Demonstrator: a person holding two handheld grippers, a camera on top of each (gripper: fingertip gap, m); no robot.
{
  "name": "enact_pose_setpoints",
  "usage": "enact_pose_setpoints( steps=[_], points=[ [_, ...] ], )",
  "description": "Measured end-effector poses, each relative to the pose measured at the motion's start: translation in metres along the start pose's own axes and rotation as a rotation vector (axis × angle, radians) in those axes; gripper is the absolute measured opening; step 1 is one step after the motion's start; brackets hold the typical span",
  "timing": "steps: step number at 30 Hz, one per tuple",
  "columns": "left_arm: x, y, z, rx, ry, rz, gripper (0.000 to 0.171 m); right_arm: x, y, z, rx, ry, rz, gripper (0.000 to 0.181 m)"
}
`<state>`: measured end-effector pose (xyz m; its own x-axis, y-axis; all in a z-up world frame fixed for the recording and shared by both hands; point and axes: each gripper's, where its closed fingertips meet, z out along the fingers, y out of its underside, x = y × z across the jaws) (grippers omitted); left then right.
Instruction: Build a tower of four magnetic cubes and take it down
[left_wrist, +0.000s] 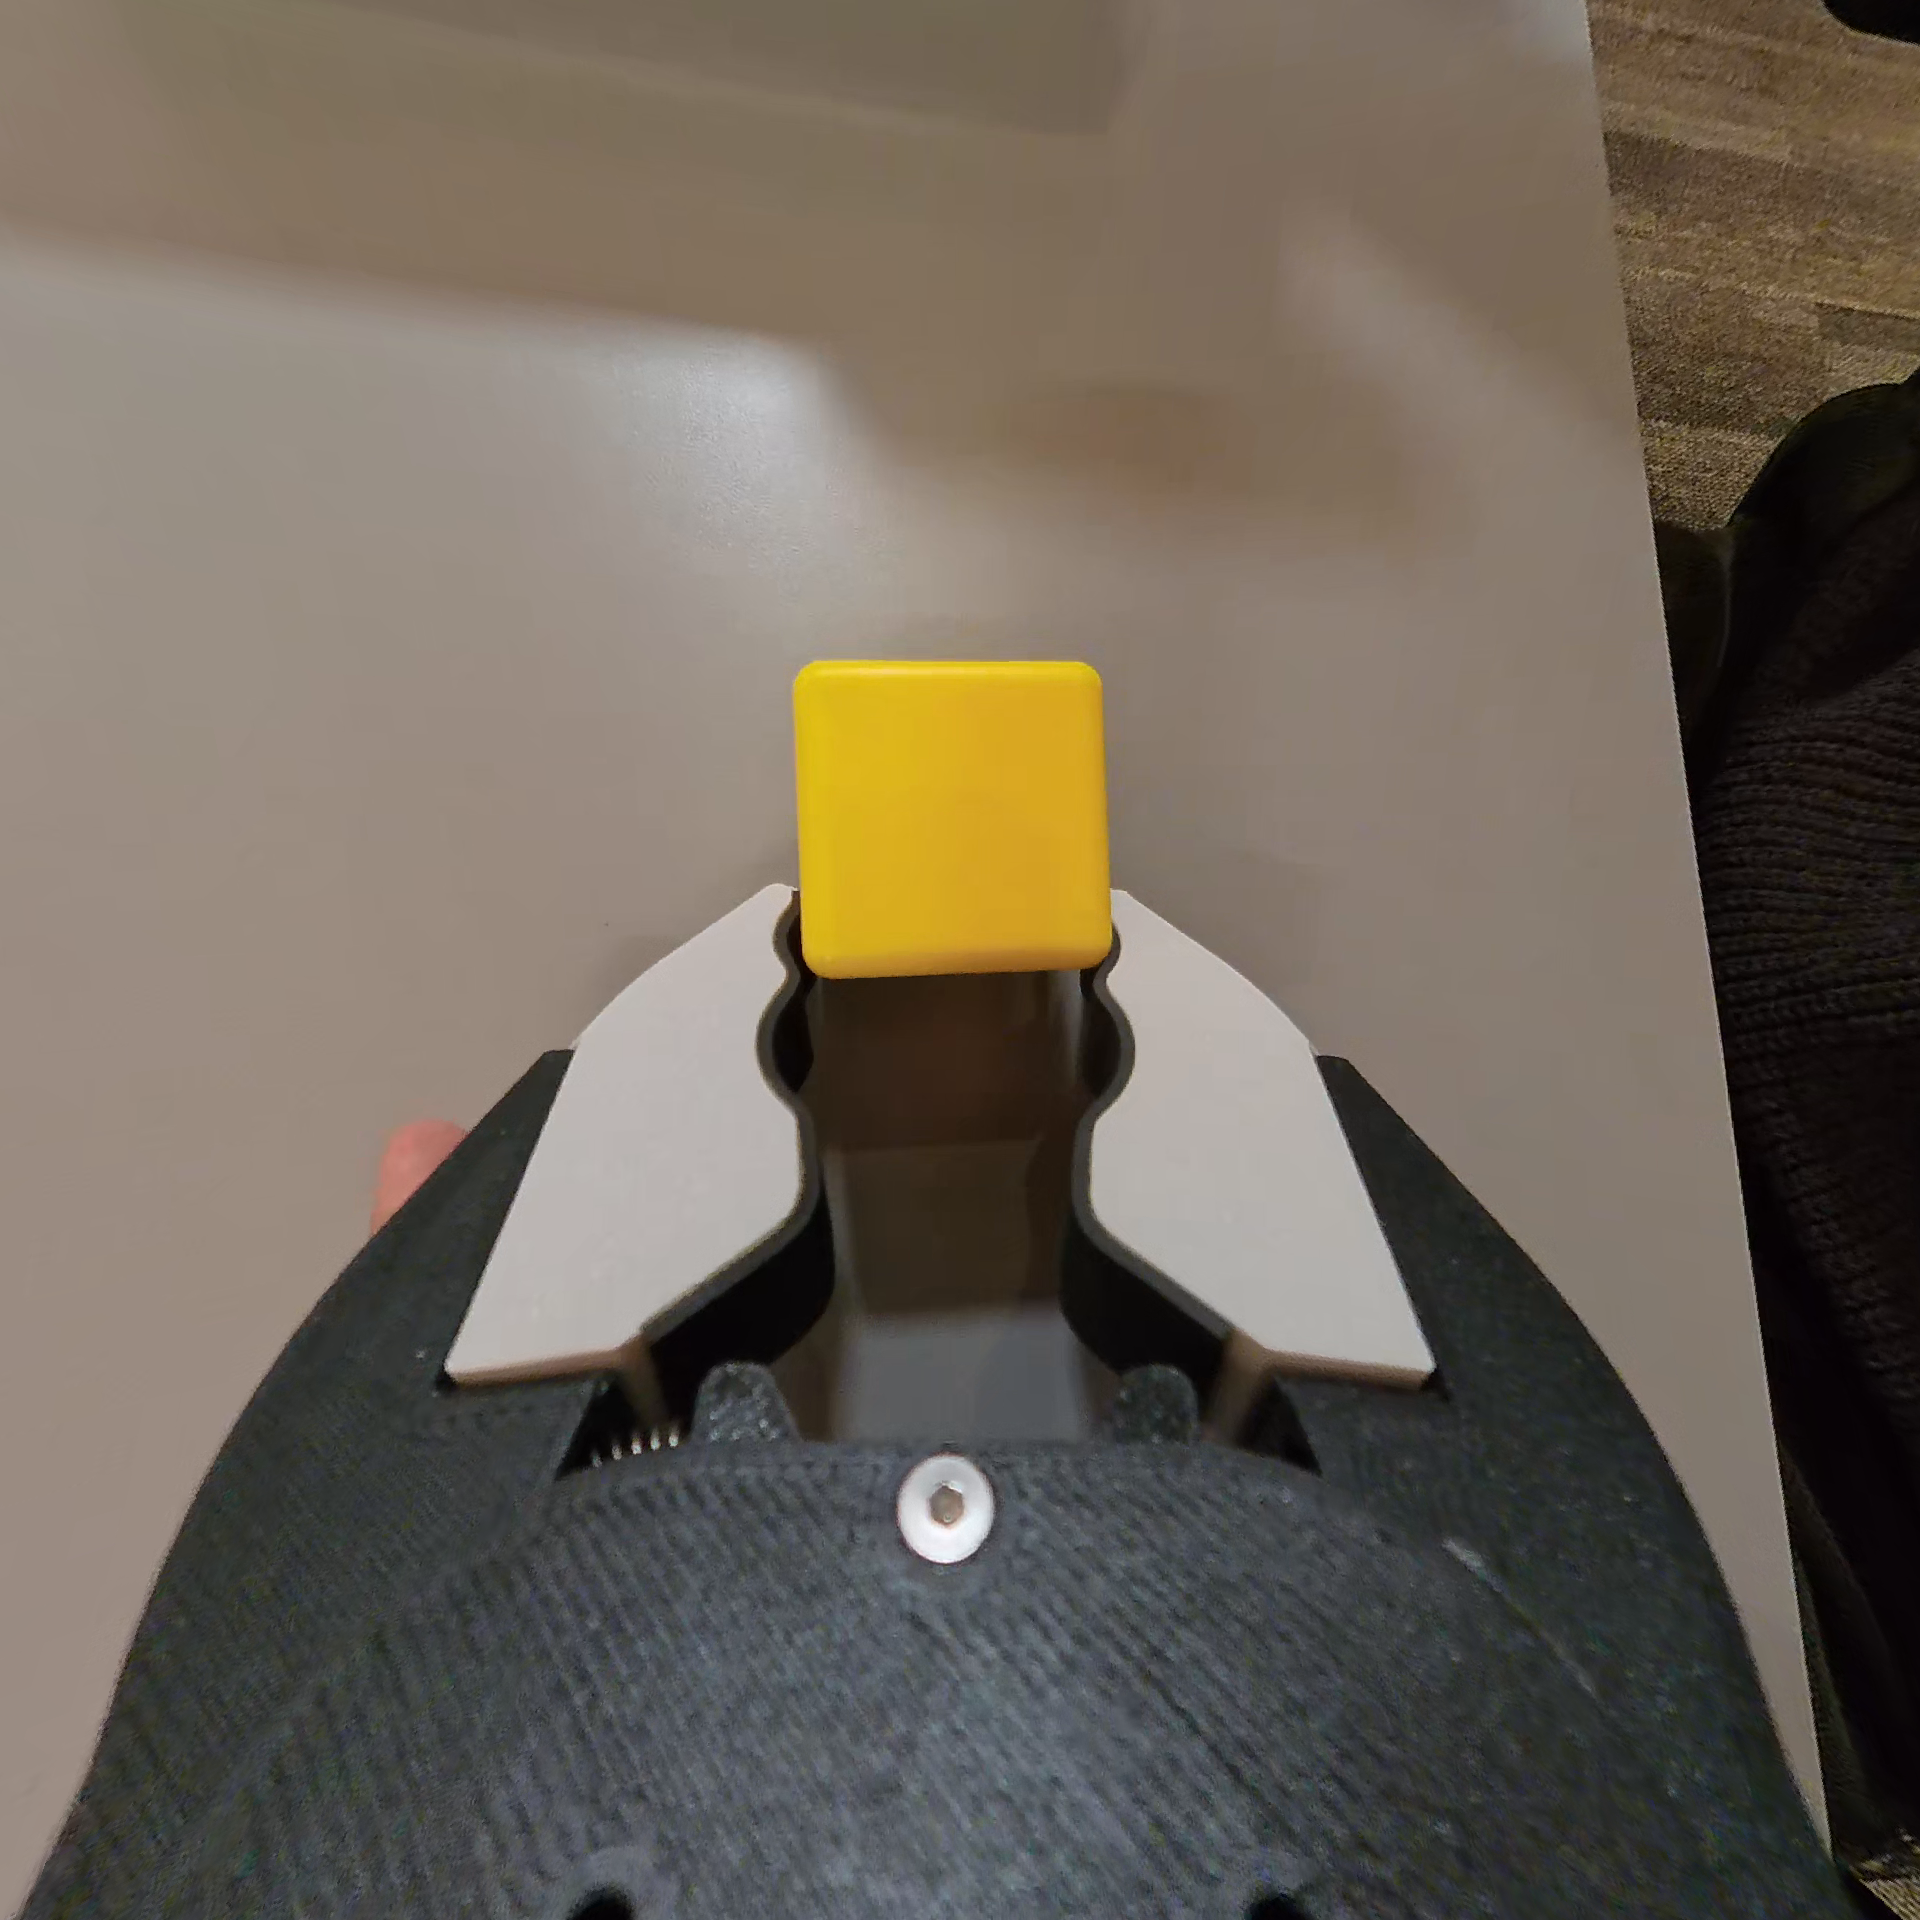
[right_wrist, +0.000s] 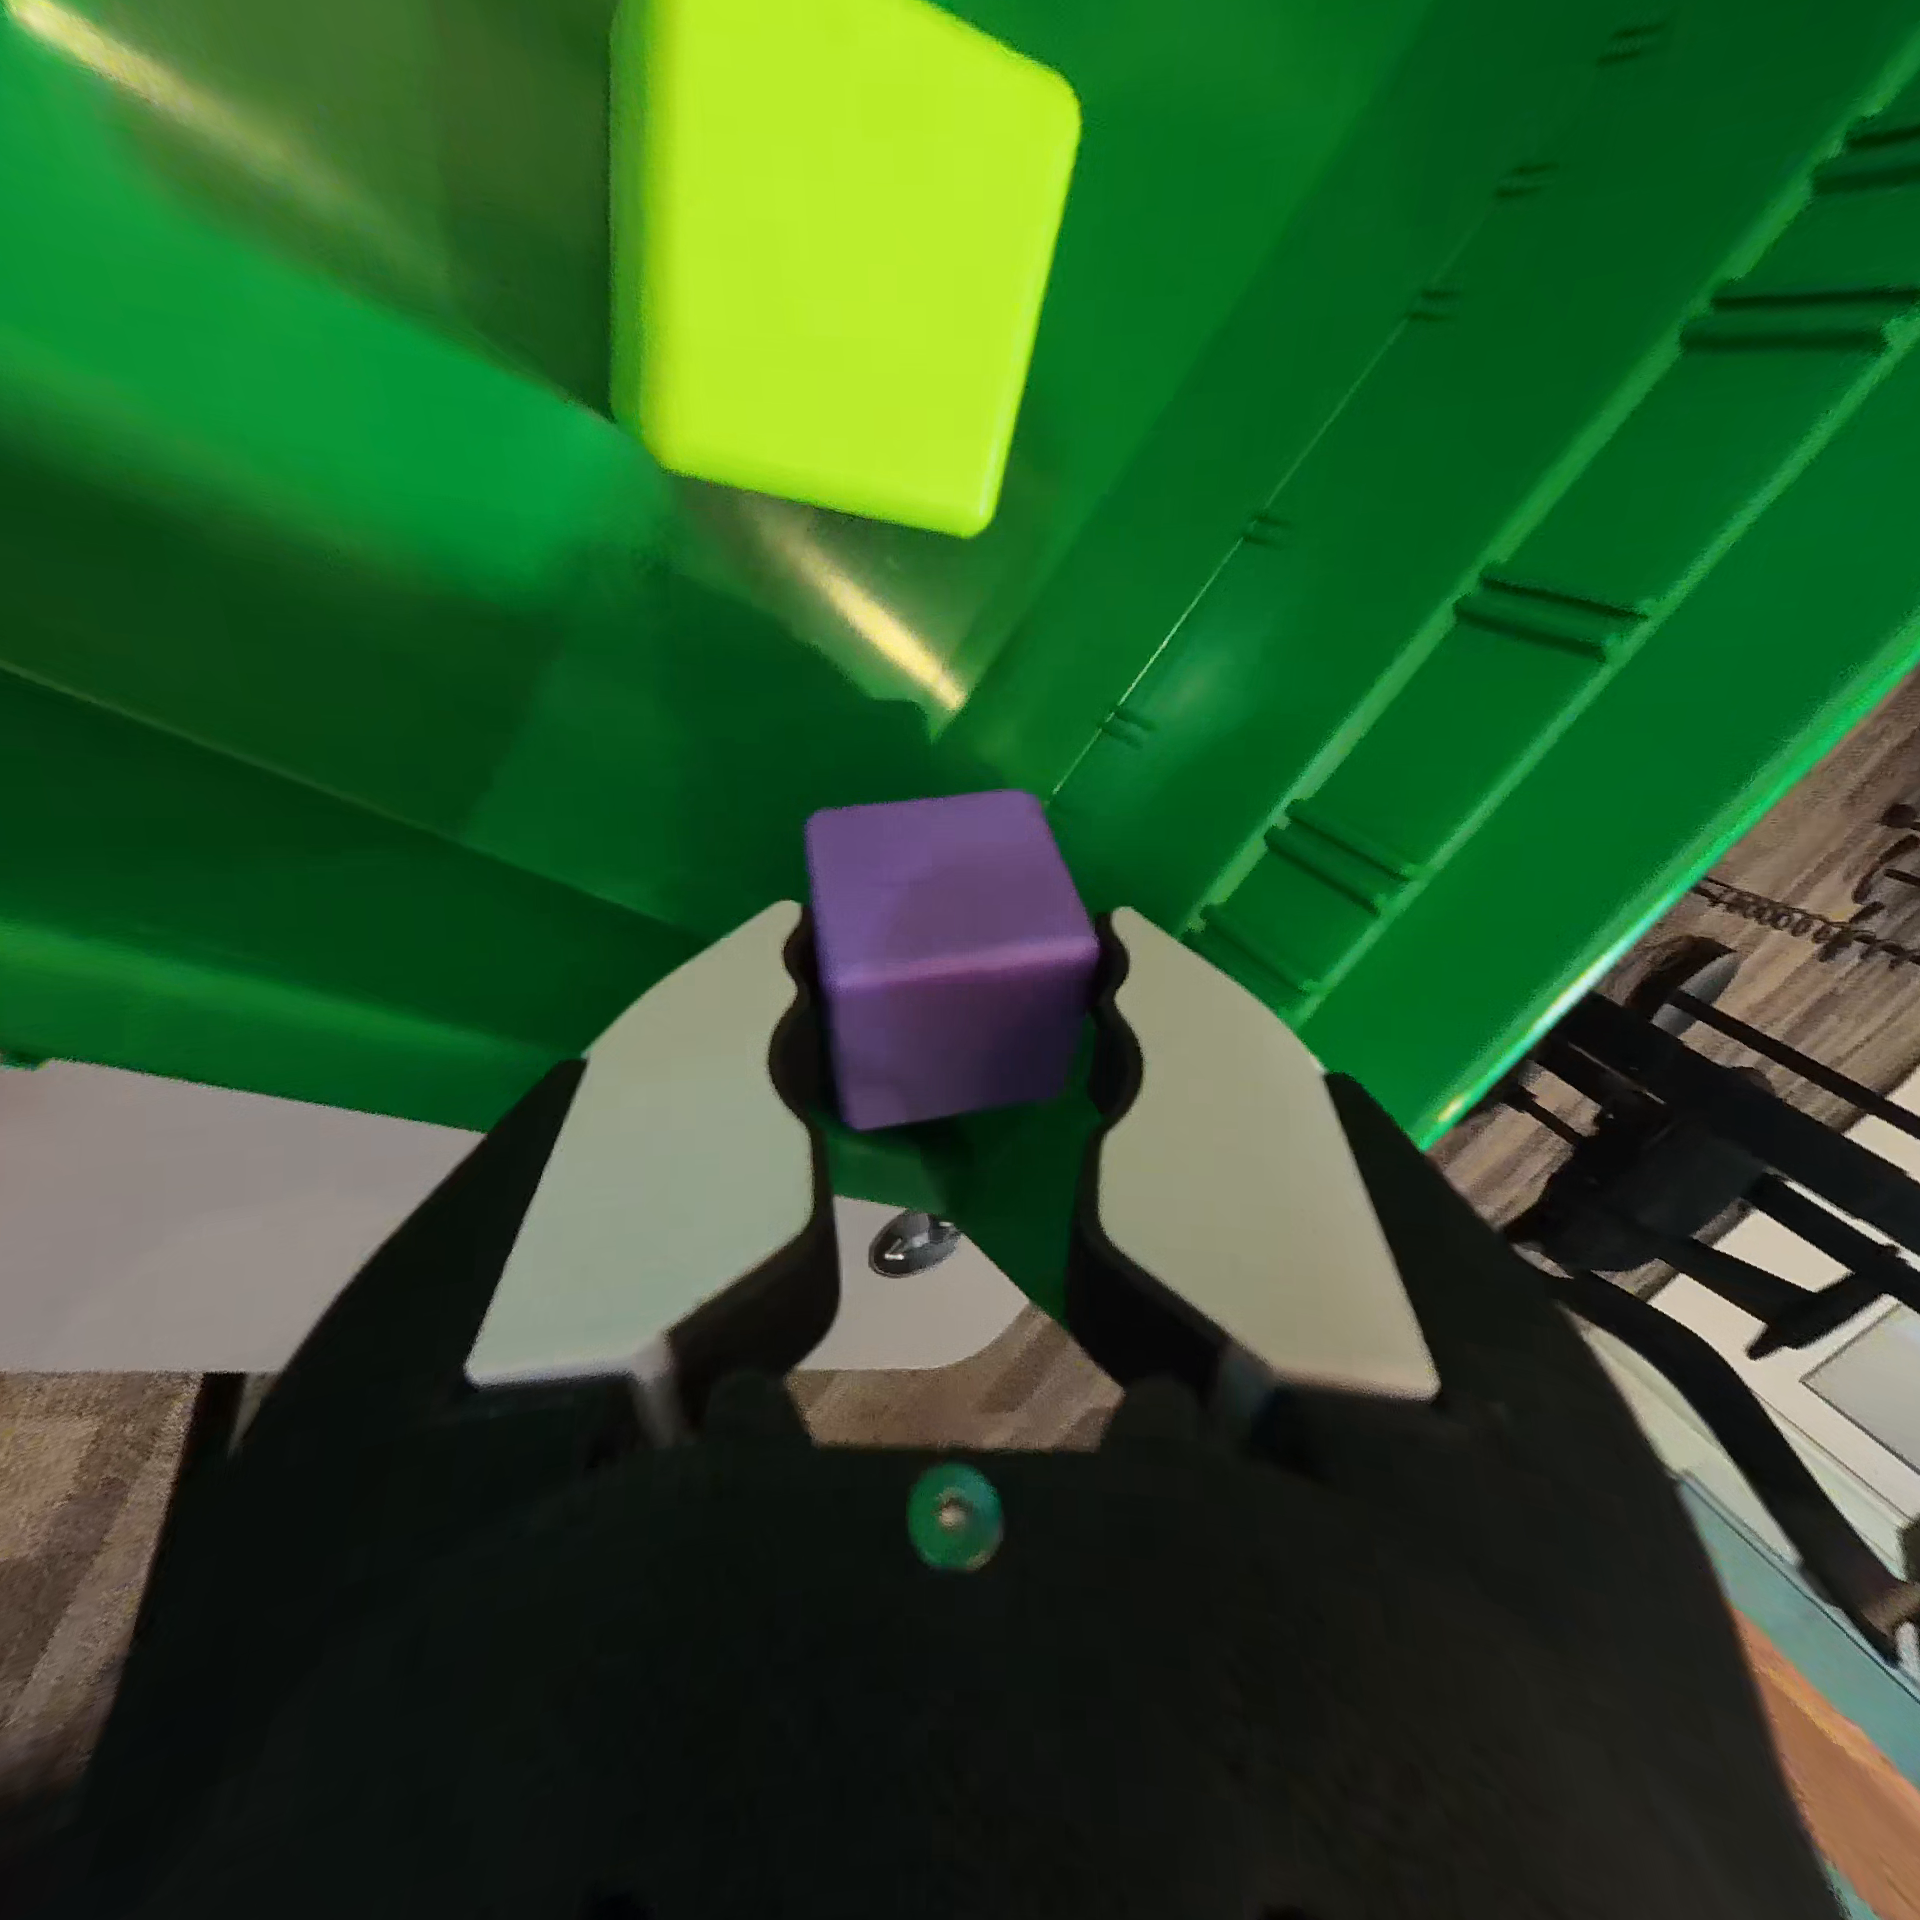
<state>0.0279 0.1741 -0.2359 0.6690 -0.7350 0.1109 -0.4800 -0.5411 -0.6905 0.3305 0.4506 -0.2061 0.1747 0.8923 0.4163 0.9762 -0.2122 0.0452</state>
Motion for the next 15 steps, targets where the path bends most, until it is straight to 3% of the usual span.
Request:
enact_pose_setpoints(
  steps=[15],
  points=[
    [-0.0001, 0.0000, 0.0002, 0.000, -0.002, 0.001, 0.050, -0.0013, 0.0040, -0.0039, -0.024, 0.021, -0.032, 0.051]
  ],
)
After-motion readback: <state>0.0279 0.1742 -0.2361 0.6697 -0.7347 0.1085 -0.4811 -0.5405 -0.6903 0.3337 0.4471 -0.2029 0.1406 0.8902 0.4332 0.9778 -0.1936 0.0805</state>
